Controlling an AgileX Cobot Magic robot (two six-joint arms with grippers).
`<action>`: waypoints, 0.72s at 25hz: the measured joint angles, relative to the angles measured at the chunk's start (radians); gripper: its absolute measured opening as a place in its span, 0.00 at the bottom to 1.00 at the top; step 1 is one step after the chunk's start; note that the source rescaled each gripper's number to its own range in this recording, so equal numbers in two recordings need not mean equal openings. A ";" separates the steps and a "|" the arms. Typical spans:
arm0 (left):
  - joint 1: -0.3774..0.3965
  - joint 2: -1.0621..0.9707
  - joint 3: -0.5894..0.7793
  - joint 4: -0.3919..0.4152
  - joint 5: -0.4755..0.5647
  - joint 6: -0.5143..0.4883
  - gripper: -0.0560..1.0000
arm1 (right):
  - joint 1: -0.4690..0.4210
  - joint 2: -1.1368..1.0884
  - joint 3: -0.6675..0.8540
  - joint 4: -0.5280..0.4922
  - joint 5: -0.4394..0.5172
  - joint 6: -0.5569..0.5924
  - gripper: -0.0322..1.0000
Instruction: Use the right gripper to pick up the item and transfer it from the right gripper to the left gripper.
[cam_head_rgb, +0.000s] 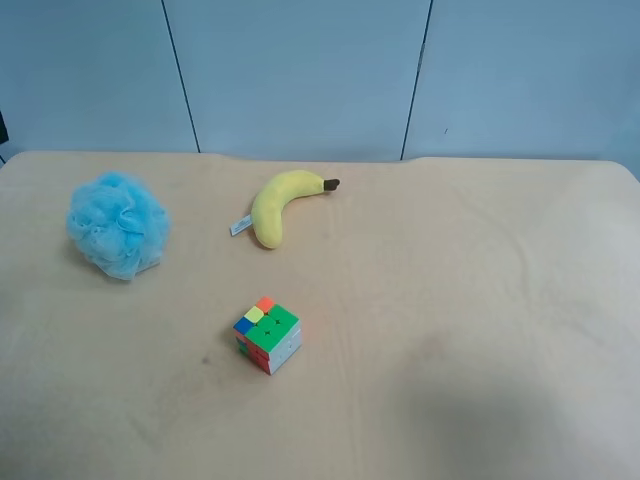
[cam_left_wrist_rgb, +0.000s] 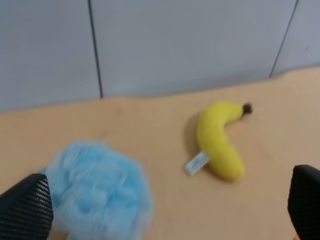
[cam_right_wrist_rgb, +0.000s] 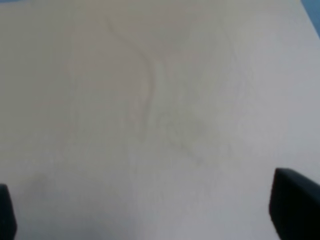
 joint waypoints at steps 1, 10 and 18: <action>0.000 -0.008 0.000 0.057 0.016 -0.046 0.94 | 0.000 0.000 0.000 0.000 0.000 0.000 1.00; 0.000 -0.198 0.000 0.298 0.185 -0.271 0.94 | 0.000 0.000 0.000 0.000 0.000 0.000 1.00; 0.000 -0.354 0.000 0.387 0.404 -0.383 0.94 | 0.000 0.000 0.000 0.000 0.000 0.000 1.00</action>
